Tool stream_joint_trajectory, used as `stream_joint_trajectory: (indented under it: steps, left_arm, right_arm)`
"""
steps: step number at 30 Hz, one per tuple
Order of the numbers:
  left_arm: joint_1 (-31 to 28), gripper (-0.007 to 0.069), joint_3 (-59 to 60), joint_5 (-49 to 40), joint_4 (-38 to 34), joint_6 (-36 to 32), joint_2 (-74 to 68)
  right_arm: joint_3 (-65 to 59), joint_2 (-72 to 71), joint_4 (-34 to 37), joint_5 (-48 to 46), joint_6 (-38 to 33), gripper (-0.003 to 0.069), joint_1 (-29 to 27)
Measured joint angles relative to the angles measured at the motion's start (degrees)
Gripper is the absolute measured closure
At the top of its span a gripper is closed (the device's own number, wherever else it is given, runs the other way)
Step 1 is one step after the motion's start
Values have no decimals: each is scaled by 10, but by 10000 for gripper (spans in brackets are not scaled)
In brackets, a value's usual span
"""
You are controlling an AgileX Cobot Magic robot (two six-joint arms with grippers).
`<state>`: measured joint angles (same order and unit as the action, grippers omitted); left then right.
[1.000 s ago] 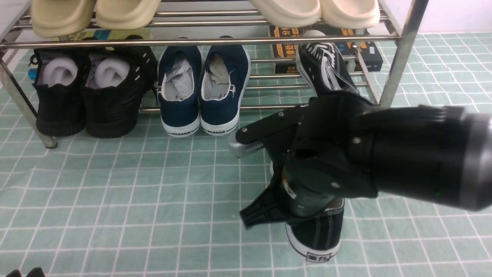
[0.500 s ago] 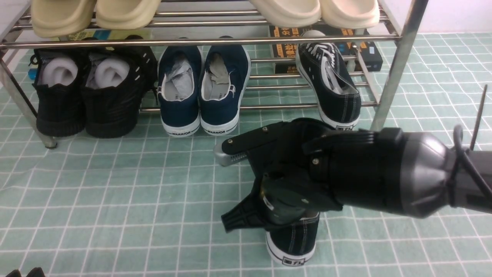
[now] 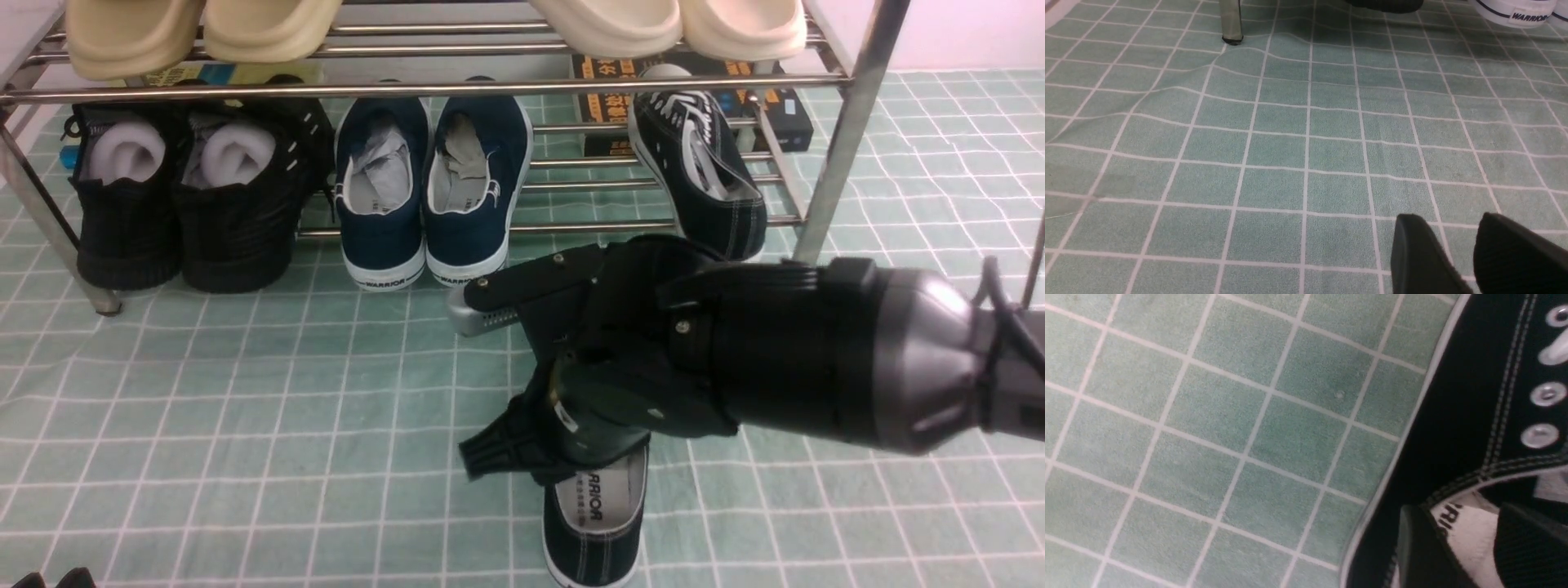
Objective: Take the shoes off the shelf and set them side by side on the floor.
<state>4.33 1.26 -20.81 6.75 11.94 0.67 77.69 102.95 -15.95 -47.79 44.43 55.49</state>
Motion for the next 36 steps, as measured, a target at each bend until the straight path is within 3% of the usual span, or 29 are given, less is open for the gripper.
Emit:
stream_joint_trajectory:
  steps: [4,6,10,19,24,29,30,32,33,36]
  left_arm:
    - [0,382,0,0,0,0,0]
    - [0,382,0,0,0,0,0]
    - [0,382,0,0,0,0,0]
    - [0,383,0,0,0,0,0]
    - [0,383,0,0,0,0,0]
    - [0,383,0,0,0,0,0]
    - [0,383,0,0,0,0,0]
    - [0,383,0,0,0,0,0]
    - [0,383,0,0,0,0,0]
    - [0,383,0,0,0,0,0]
  right_arm:
    - [27,-40,-1,-50,-88,420,-4]
    - [45,-81,8,-82,-140,506,-11]
    - [56,-143,12,-107,-178,659,-26]
    - [57,-144,51,-95,-201,673,-144]
    - [77,-103,87,-36,-256,638,-207]
    - [111,-54,97,0,-293,524,-241]
    - [123,-32,97,22,-304,457,-250]
    - [129,-17,97,44,-311,414,-255]
    - [133,2,97,72,-315,357,-261]
    - [133,19,95,104,-317,309,-268]
